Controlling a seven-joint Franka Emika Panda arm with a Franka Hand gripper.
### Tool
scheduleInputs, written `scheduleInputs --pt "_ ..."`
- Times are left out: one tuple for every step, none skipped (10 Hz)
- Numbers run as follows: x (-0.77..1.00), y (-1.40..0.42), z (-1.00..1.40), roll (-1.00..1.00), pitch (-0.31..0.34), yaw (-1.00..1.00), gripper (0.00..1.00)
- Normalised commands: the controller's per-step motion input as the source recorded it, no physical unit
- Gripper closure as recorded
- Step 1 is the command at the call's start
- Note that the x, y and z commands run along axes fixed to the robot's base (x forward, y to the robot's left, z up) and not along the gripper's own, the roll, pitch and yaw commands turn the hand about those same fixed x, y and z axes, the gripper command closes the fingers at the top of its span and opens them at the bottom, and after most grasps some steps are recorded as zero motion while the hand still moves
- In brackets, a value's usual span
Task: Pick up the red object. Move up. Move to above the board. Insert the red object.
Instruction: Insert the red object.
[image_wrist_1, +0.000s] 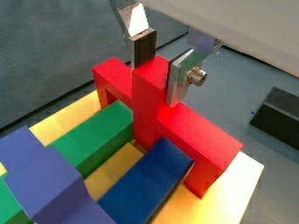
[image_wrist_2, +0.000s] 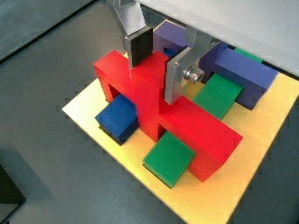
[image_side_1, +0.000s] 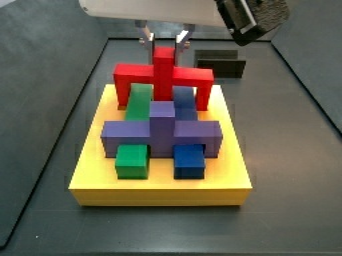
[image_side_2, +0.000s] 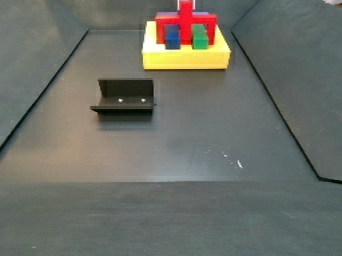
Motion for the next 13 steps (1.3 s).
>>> scheduleInputs --pt "0.0 0.1 -0.29 -0.35 -0.041 0.0 1.0" --pt "0.0 0.12 -0.29 -0.41 -0.053 0.0 1.0" --pt "0.0 0.09 -0.29 -0.42 -0.06 0.0 1.0" --pt "0.0 0.1 -0.29 -0.42 -0.066 0.0 1.0" --pt "0.0 0.09 -0.35 -0.32 -0.107 0.0 1.0" --pt "-0.05 -0.08 -0.32 0.0 -0.107 0.01 1.0" --pt "-0.29 0.0 -0.31 0.0 -0.131 0.04 1.0" --pt "-0.41 0.0 -0.29 -0.01 -0.161 0.11 1.0" --pt "-0.4 0.01 -0.3 -0.06 -0.161 0.09 1.0" --pt "0.0 0.0 -0.31 -0.09 -0.053 0.18 1.0" --pt "0.11 -0.01 -0.29 -0.09 0.0 0.23 1.0" --pt "0.25 -0.14 -0.33 -0.08 0.0 0.22 1.0" --pt "0.23 -0.09 -0.38 -0.06 0.0 0.14 1.0"
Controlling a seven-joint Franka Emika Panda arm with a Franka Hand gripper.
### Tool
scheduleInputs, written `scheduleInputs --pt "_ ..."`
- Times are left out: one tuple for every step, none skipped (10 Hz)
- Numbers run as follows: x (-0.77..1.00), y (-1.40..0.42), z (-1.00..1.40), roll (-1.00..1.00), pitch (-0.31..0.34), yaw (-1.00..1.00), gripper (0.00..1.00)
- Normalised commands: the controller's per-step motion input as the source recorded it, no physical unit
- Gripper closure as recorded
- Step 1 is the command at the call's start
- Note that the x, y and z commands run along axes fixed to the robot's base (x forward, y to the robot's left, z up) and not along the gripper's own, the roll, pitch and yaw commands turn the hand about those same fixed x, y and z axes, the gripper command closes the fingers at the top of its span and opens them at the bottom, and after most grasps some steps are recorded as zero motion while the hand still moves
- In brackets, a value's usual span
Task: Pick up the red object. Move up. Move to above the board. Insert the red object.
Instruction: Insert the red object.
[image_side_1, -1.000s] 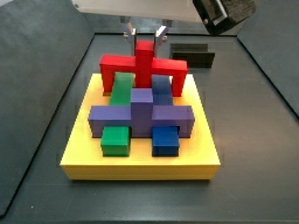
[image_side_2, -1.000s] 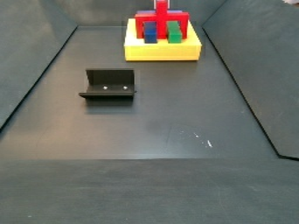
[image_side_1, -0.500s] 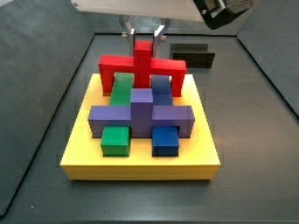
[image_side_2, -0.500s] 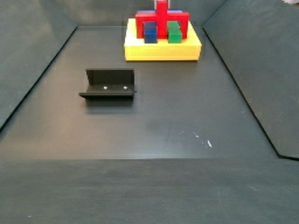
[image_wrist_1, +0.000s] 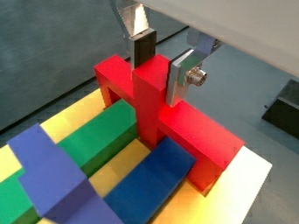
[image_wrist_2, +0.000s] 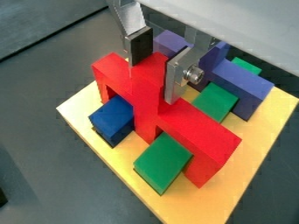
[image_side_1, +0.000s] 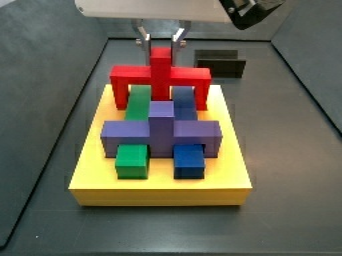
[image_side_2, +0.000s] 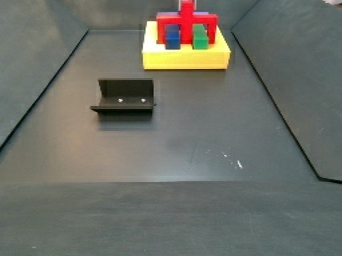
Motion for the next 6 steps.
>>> scheduleInputs --pt "0.12 0.0 -0.4 -0.07 0.0 0.02 1.0" --pt "0.0 0.15 -0.39 -0.01 0.0 -0.13 1.0" --pt "0.0 0.2 -0.38 -0.03 -0.003 -0.17 1.0" --pt "0.0 0.15 -0.37 -0.07 -0.031 -0.11 1.0" --pt "0.0 0.0 -0.09 0.0 0.0 -0.01 1.0" --pt "0.0 0.0 0.0 0.0 0.0 0.0 1.0"
